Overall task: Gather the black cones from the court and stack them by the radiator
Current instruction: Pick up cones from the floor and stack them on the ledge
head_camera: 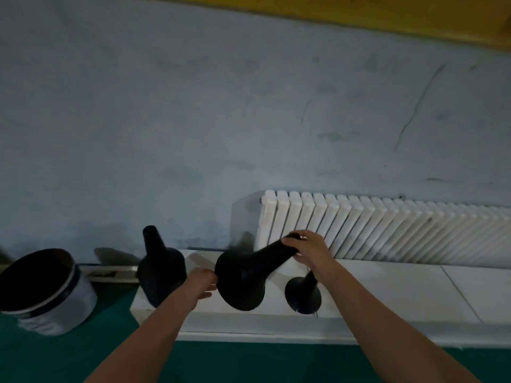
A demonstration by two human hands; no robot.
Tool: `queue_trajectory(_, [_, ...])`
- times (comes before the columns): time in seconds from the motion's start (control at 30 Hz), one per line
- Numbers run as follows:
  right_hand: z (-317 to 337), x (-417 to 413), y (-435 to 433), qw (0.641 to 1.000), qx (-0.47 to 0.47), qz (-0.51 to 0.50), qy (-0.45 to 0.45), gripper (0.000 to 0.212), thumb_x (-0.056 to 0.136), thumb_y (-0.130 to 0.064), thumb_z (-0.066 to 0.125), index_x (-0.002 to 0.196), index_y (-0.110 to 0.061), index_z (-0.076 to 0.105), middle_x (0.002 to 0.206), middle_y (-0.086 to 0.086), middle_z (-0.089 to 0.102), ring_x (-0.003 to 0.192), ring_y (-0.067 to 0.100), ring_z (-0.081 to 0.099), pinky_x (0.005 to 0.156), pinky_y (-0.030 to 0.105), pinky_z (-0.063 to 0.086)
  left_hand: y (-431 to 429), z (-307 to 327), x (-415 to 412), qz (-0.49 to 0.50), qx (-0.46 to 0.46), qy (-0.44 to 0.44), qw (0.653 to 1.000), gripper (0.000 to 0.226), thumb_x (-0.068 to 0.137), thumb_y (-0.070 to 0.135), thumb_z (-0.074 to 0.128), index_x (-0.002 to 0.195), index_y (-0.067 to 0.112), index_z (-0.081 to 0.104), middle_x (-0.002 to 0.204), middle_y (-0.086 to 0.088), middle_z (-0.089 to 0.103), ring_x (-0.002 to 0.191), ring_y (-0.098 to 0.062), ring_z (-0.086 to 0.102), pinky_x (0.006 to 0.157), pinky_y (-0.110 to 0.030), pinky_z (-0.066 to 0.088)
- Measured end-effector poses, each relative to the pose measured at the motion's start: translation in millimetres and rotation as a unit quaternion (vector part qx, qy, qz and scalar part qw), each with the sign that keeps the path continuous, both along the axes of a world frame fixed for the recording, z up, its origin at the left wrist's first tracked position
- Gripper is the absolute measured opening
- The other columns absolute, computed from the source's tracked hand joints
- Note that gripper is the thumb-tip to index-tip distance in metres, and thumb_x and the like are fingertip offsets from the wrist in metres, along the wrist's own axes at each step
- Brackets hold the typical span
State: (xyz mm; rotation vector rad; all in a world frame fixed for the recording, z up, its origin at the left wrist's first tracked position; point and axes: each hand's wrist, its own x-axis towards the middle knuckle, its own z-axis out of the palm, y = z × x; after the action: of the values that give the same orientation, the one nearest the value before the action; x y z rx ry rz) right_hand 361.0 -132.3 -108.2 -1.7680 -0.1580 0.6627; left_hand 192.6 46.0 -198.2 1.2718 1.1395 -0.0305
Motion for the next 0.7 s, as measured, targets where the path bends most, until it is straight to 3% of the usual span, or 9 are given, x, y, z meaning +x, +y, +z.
queue_trajectory(0.13, [-21,48,31,0.998,-0.052,0.008,-0.028,0.022,0.074,-0.013,0.080,0.092,-0.015,0.067,0.097,0.008,0.065,0.089,0.020,0.063,0.070,0.026,0.052,27,-20,48,0.003,-0.048,-0.007,0.999,0.009,0.095,0.012,0.052,0.091,0.010,0.060,0.106,-0.009,0.061,0.097,-0.022,0.055,0.073,-0.029,0.044])
queue_trajectory(0.23, [-46,83,56,0.991,-0.102,0.040,-0.071,0.023,0.070,-0.013,0.083,0.083,-0.019,0.065,0.090,0.004,0.065,0.087,0.019,0.063,0.075,0.028,0.052,46,-32,82,0.013,-0.051,-0.016,0.998,0.013,0.096,0.014,0.051,0.087,0.012,0.060,0.106,-0.011,0.061,0.096,-0.023,0.055,0.068,-0.028,0.042])
queue_trajectory(0.33, [-83,111,81,0.983,-0.139,0.082,-0.087,0.031,0.068,-0.012,0.083,0.095,-0.010,0.068,0.091,0.003,0.064,0.091,0.020,0.064,0.083,0.030,0.052,59,-45,113,-0.005,-0.068,-0.022,0.997,0.016,0.096,0.019,0.050,0.100,0.011,0.063,0.097,-0.008,0.065,0.087,-0.020,0.061,0.069,-0.028,0.042])
queue_trajectory(0.47, [-127,126,108,0.969,-0.186,0.136,-0.083,0.039,0.072,-0.014,0.081,0.108,-0.012,0.066,0.099,-0.003,0.056,0.100,0.016,0.057,0.089,0.028,0.049,66,-60,144,-0.020,-0.093,-0.016,0.995,0.021,0.097,0.015,0.045,0.100,0.015,0.067,0.097,-0.006,0.068,0.088,-0.020,0.064,0.071,-0.027,0.043])
queue_trajectory(0.6, [-166,127,126,0.964,-0.211,0.153,-0.061,0.040,0.072,-0.012,0.078,0.110,-0.014,0.065,0.108,0.001,0.060,0.099,0.014,0.056,0.083,0.022,0.044,57,-71,177,-0.018,-0.119,0.017,0.993,0.017,0.096,0.010,0.047,0.098,0.010,0.064,0.095,-0.007,0.066,0.092,-0.025,0.062,0.079,-0.030,0.043])
queue_trajectory(0.7, [-194,125,136,0.955,-0.228,0.180,-0.054,0.036,0.076,-0.006,0.073,0.111,-0.007,0.066,0.111,0.007,0.065,0.103,0.019,0.059,0.080,0.019,0.042,54,-90,195,0.000,-0.145,0.046,0.988,0.020,0.096,0.008,0.047,0.109,0.004,0.062,0.101,-0.011,0.065,0.096,-0.028,0.062,0.090,-0.035,0.043])
